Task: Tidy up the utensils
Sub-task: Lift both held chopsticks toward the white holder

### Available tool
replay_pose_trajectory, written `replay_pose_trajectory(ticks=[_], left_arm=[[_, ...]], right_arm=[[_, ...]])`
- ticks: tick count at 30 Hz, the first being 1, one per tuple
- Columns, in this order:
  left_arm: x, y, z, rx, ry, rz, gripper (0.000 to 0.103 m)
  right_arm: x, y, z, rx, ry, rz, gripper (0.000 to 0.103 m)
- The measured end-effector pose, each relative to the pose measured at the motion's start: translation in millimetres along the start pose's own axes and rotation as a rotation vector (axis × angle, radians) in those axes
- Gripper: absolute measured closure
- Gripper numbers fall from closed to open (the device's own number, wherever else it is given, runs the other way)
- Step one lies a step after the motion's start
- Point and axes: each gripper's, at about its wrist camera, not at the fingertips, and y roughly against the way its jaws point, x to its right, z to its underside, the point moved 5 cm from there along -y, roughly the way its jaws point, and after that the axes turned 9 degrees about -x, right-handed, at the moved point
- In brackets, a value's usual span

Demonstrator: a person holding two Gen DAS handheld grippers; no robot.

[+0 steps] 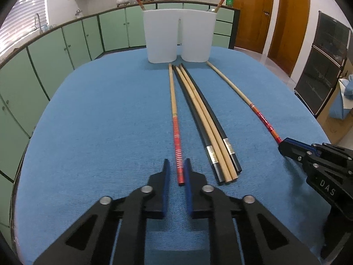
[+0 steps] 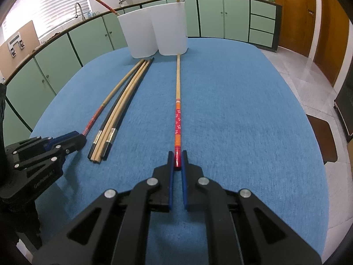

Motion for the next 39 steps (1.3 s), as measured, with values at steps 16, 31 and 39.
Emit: replay_pose_trajectory(ticks=[16,31,39], left_arm=[[-14,85,-34,0.186,0.009,-0.011,0.097],[-20,168,-111,0.411,-0.038,0.031,0.097],[-17,175,-143,0.433,-0.057,0.065,0.097]], right_arm=[[4,67,-33,0.120,0.043,-0.013,0.098],[9,166,-123,0.368,0.091,-0.081,0.098],[4,179,-172,0.373,0.130,-0.157,0.098]])
